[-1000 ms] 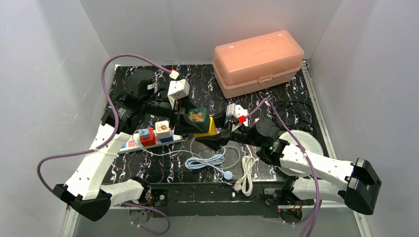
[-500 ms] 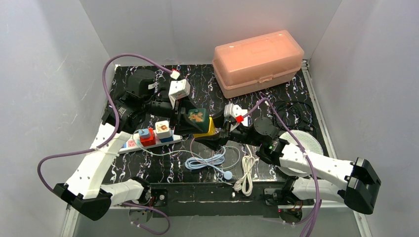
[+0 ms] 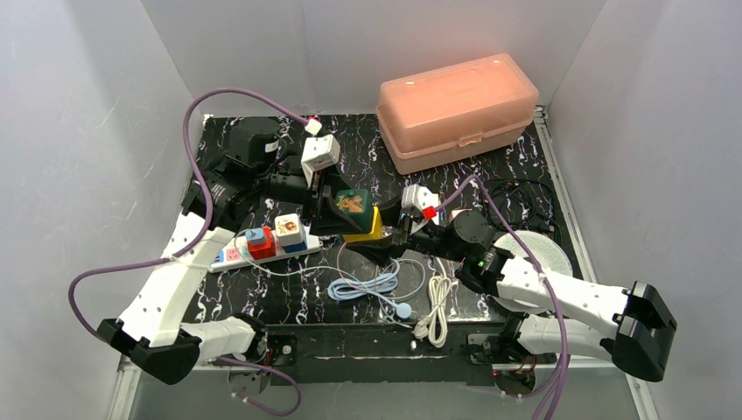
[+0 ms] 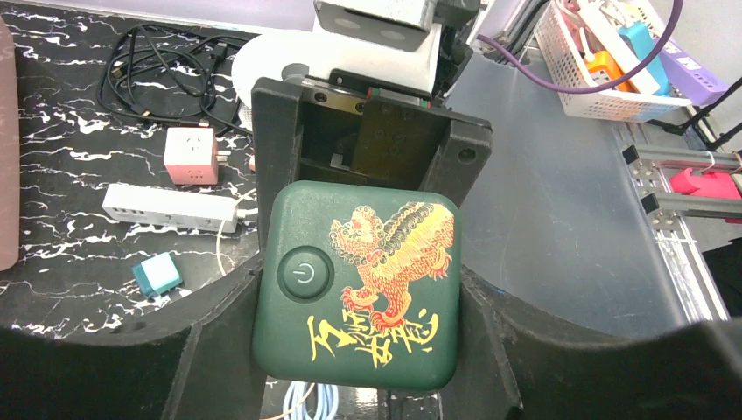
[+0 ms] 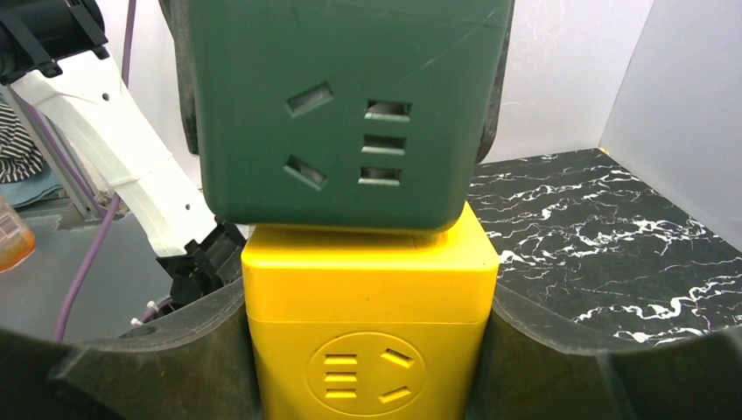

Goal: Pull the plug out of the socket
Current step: Remove the plug from the socket, then place the plug at the center of the board.

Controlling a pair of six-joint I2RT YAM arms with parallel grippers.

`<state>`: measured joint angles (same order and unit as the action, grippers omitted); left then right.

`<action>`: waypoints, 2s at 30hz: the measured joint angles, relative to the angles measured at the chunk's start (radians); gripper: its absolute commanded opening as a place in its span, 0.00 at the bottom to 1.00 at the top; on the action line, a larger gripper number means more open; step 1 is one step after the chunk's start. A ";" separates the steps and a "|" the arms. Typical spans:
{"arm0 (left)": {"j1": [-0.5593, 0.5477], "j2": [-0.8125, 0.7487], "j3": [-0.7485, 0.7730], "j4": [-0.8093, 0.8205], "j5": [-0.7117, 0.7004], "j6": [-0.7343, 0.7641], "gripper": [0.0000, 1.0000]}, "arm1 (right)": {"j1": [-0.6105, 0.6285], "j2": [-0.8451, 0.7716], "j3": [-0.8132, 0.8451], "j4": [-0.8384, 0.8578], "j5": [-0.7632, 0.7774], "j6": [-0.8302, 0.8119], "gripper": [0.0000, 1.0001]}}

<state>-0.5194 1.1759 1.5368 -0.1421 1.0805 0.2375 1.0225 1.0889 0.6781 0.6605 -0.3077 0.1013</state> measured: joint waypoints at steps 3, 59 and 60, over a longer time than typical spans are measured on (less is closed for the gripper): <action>0.001 0.017 0.033 -0.004 0.003 -0.020 0.00 | -0.001 0.005 -0.001 0.003 0.001 -0.005 0.01; -0.219 0.713 0.203 -0.224 -0.203 0.363 0.00 | -0.635 0.004 0.275 -1.341 0.560 0.371 0.01; -0.219 0.729 0.217 -0.229 -0.206 0.368 0.00 | -0.647 0.002 0.269 -1.352 0.558 0.373 0.01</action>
<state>-0.7387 1.9045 1.7535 -0.3706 0.8742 0.6056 0.3759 1.0912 0.9474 -0.6910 0.2504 0.4740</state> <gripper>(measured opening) 0.585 0.686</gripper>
